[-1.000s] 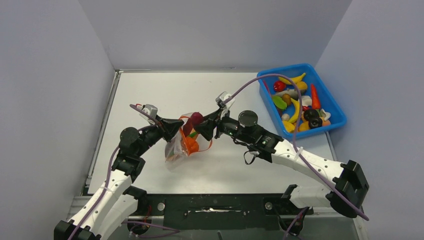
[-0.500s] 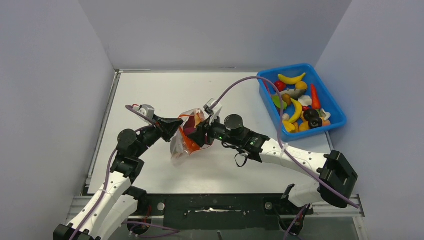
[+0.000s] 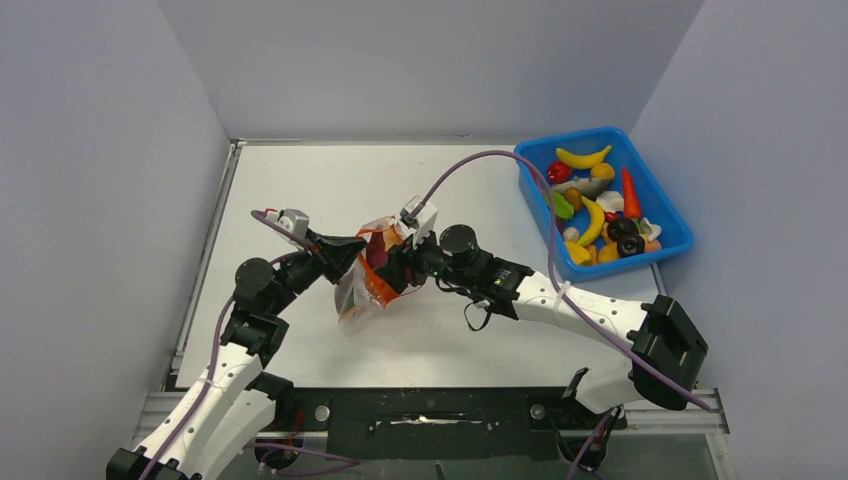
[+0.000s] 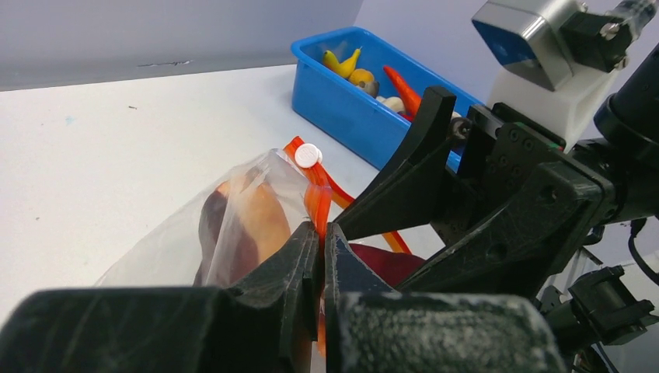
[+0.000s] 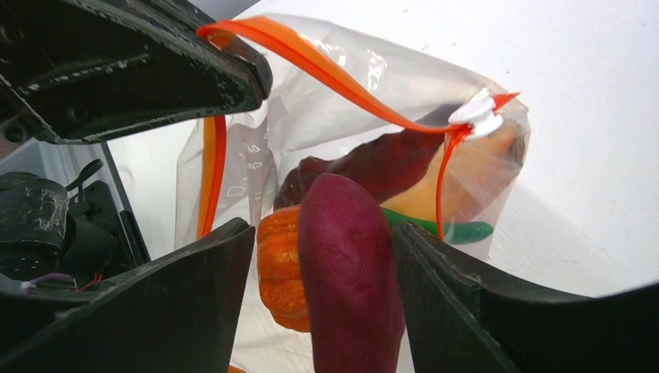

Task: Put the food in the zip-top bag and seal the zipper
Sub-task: Place the fake food in the zipper food storage bag.

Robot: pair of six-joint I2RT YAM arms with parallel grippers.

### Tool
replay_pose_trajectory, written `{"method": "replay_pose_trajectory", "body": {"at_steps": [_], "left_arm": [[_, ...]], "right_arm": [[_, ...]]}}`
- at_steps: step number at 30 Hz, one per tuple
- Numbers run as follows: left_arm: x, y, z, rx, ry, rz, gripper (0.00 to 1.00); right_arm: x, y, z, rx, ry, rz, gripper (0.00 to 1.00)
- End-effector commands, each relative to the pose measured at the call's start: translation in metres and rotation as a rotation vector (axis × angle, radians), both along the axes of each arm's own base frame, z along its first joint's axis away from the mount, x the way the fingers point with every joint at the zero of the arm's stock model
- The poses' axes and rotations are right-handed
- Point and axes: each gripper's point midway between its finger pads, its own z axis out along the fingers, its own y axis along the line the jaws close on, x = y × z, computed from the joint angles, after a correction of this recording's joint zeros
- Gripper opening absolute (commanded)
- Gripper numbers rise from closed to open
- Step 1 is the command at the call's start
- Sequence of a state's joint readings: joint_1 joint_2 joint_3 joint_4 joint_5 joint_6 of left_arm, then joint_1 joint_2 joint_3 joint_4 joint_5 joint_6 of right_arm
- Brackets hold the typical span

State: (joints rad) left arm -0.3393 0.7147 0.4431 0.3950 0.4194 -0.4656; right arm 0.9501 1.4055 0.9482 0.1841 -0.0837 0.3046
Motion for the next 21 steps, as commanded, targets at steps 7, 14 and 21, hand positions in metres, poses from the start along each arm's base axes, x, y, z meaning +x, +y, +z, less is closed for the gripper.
{"method": "replay_pose_trajectory", "body": {"at_steps": [7, 14, 21], "left_arm": [[-0.002, 0.002, 0.029, -0.021, -0.122, 0.005, 0.0], [-0.002, 0.002, 0.024, -0.001, -0.122, 0.005, 0.0], [-0.006, 0.003, 0.01, 0.084, -0.126, -0.004, 0.0]], "right_arm": [[0.015, -0.023, 0.069, -0.008, -0.07, -0.137, 0.69], [0.036, -0.06, 0.072, -0.097, -0.014, -0.315, 0.66], [0.084, -0.113, 0.069, -0.184, 0.019, -0.448, 0.65]]}}
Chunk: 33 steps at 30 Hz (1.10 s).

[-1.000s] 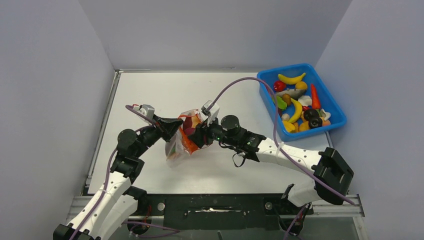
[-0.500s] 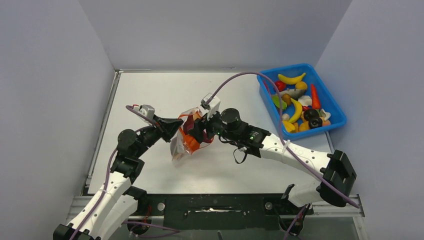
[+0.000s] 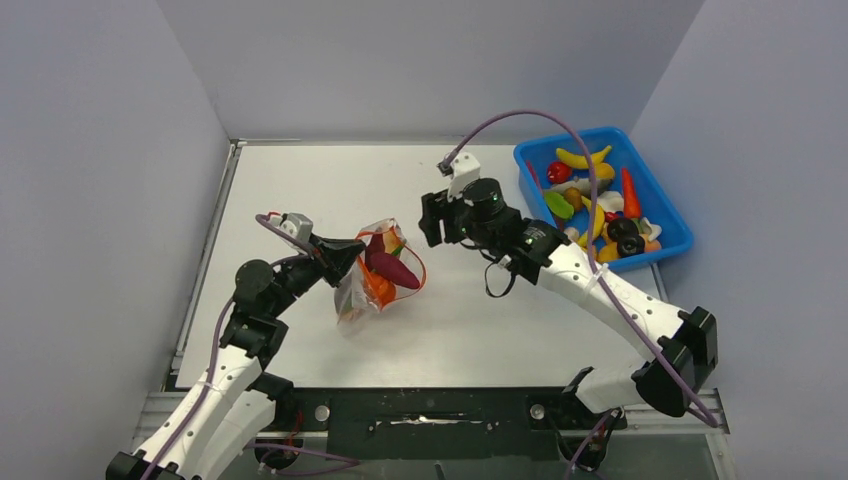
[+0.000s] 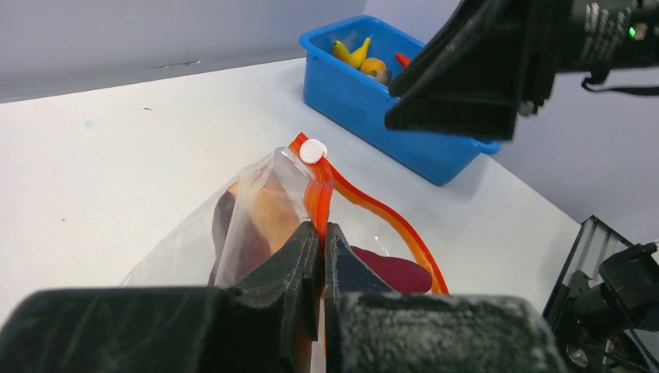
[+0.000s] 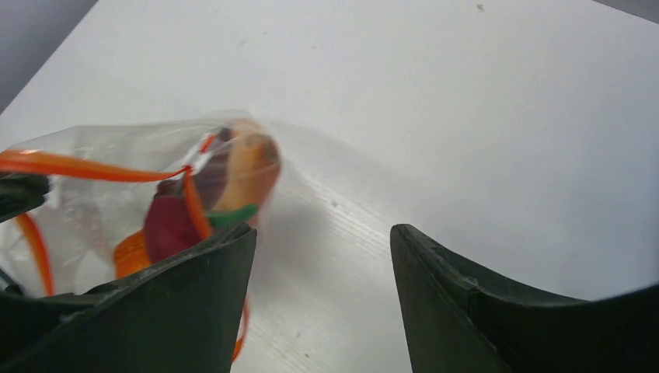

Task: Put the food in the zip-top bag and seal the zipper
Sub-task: Place the fake food in the zipper food storage bag, then pick up the fake fruit from the bin.

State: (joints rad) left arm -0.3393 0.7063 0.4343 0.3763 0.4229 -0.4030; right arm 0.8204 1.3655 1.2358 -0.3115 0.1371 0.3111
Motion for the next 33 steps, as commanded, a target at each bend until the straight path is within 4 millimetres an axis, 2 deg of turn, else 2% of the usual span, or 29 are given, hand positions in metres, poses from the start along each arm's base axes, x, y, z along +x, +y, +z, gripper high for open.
{"method": "replay_pose_trajectory", "body": {"at_steps": [1, 7, 10, 17, 22, 25, 28, 33], "left_arm": [[-0.007, 0.002, 0.017, 0.042, -0.105, -0.011, 0.0], [-0.01, 0.003, 0.003, 0.093, -0.109, -0.017, 0.0], [-0.011, 0.003, -0.002, 0.099, -0.103, -0.025, 0.0], [-0.012, 0.002, -0.004, 0.105, -0.1, -0.031, 0.0], [-0.013, 0.002, -0.004, 0.106, -0.105, -0.031, 0.0], [-0.013, 0.003, -0.004, 0.107, -0.106, -0.029, 0.0], [-0.013, 0.003, -0.004, 0.108, -0.107, -0.03, 0.0], [-0.013, 0.002, -0.004, 0.108, -0.106, -0.031, 0.0]], "right_arm": [[0.035, -0.043, 0.026, -0.045, -0.054, -0.132, 0.64], [0.08, -0.112, 0.031, -0.275, -0.153, -0.369, 0.61], [0.102, -0.156, 0.032, -0.394, -0.193, -0.492, 0.56], [0.141, -0.241, 0.017, -0.469, -0.151, -0.639, 0.5], [0.16, -0.293, -0.01, -0.49, -0.08, -0.695, 0.5], [0.171, -0.317, -0.031, -0.493, -0.038, -0.708, 0.57], [0.182, -0.339, -0.053, -0.465, 0.021, -0.71, 0.59], [0.202, -0.353, -0.09, -0.409, 0.083, -0.66, 0.58]]}}
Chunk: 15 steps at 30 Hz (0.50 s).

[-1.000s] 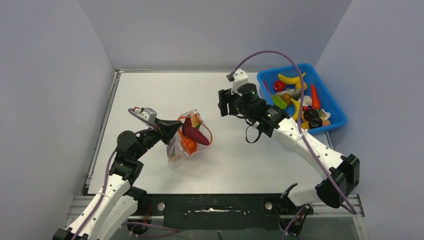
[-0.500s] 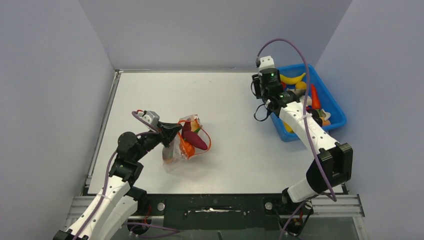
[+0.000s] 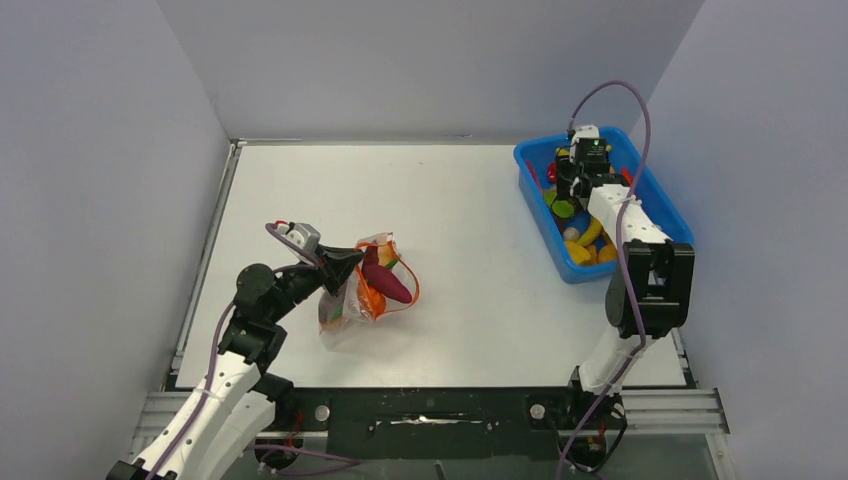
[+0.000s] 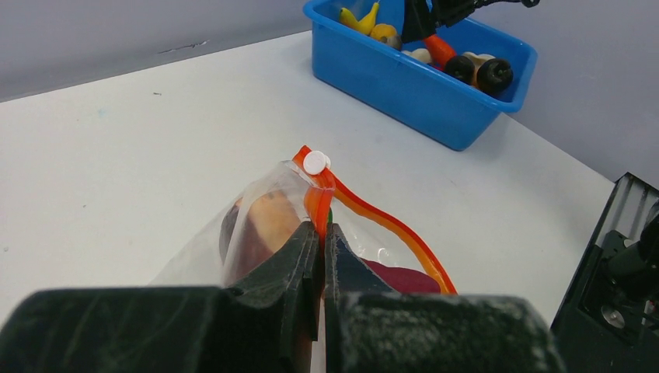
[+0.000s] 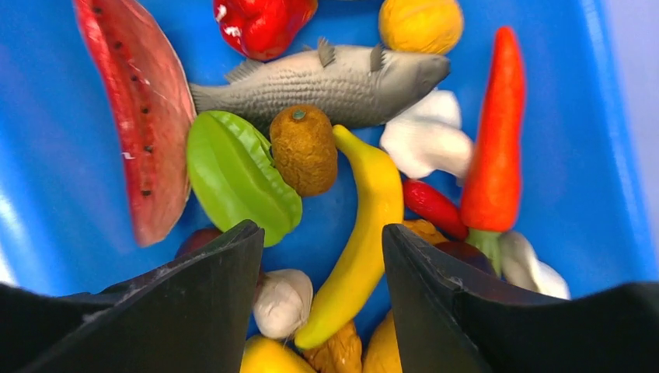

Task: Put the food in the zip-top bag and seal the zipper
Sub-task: Pick up the fake fruit from the bin.

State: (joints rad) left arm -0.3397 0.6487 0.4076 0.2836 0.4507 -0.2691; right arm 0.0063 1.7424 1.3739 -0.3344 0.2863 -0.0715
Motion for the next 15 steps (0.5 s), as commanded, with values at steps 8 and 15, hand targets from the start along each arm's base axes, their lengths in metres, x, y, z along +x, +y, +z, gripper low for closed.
{"method": "replay_pose_trajectory", "body": {"at_steps": [8, 15], "left_arm": [[-0.002, -0.002, 0.015, -0.009, -0.067, -0.015, 0.0], [-0.002, -0.002, 0.015, -0.01, -0.064, -0.015, 0.0]], "right_arm": [[0.051, -0.011, -0.023, 0.114, -0.027, 0.075, 0.61], [0.062, -0.022, -0.036, 0.113, 0.0, 0.054, 0.62]]}}
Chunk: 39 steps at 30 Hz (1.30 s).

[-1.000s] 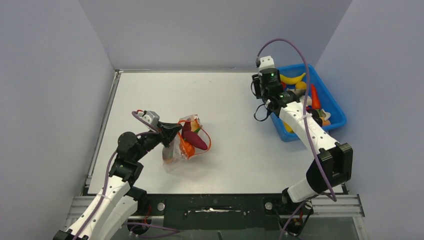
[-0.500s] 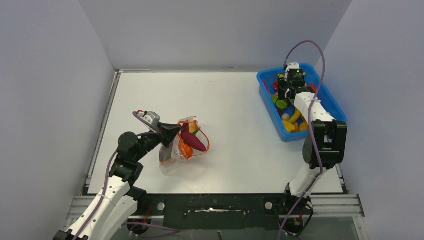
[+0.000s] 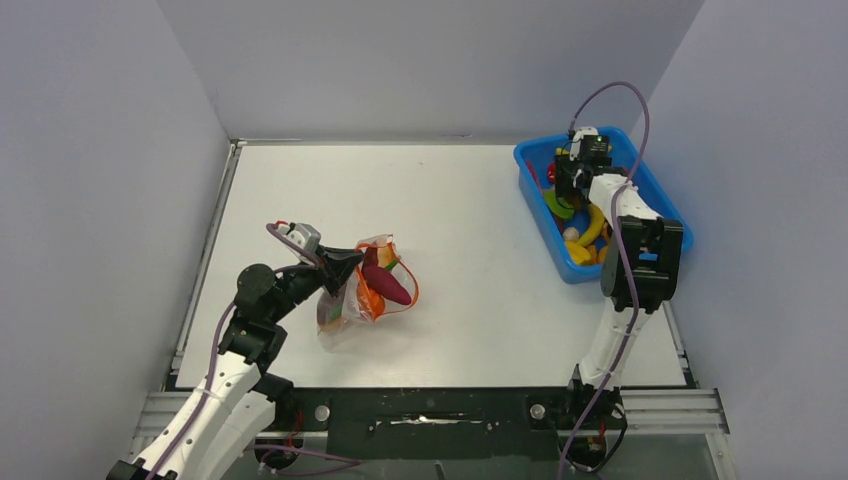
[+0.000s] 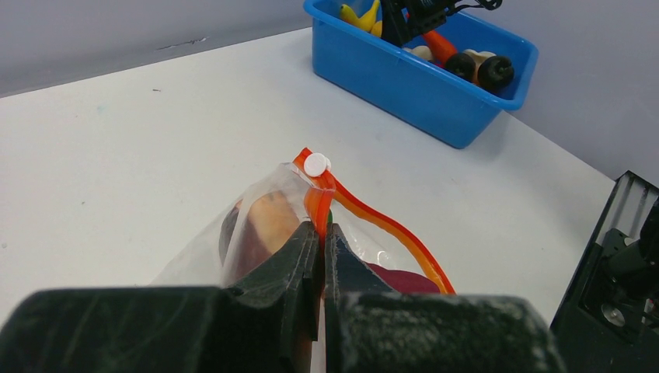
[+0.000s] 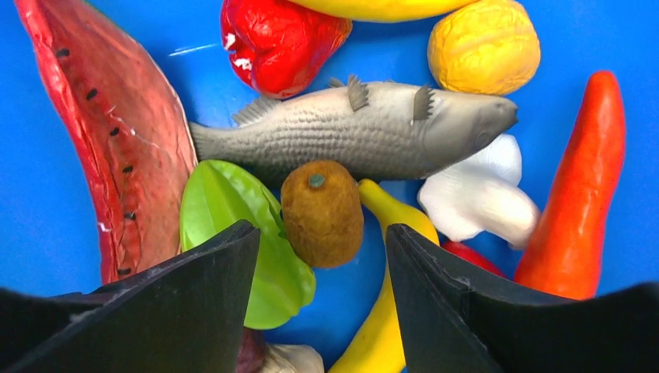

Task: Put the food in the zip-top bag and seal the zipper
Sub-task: Pick up the fake fruit from the bin.

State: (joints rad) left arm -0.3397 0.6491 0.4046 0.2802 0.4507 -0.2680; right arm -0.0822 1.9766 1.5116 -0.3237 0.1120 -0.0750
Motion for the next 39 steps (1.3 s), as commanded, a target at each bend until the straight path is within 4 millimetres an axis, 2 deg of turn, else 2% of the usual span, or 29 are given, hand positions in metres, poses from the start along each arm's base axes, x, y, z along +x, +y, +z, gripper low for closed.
{"method": "replay_pose_trajectory", "body": {"at_steps": [1, 9, 15, 20, 27, 33, 39], "left_arm": [[-0.001, -0.002, 0.017, -0.015, -0.069, -0.016, 0.0], [-0.002, -0.002, 0.017, -0.009, -0.07, -0.015, 0.0], [-0.002, -0.001, 0.018, -0.006, -0.076, -0.012, 0.0], [-0.003, 0.0, 0.017, -0.002, -0.076, -0.007, 0.0], [-0.002, 0.0, 0.017, -0.002, -0.075, -0.006, 0.0], [-0.002, 0.001, 0.017, -0.001, -0.078, -0.004, 0.0], [-0.003, 0.001, 0.018, -0.002, -0.082, 0.0, 0.0]], "right_arm": [[0.024, -0.007, 0.021, -0.002, -0.077, 0.009, 0.62], [0.031, -0.013, 0.012, 0.004, -0.065, 0.006, 0.59], [0.034, -0.016, -0.004, 0.026, -0.038, 0.003, 0.58], [0.033, -0.017, -0.008, 0.02, -0.026, 0.008, 0.53], [0.029, -0.017, 0.005, 0.013, -0.062, 0.009, 0.43], [0.021, -0.017, 0.016, 0.014, -0.077, -0.008, 0.38], [0.009, -0.017, 0.039, 0.014, -0.133, -0.041, 0.36]]}}
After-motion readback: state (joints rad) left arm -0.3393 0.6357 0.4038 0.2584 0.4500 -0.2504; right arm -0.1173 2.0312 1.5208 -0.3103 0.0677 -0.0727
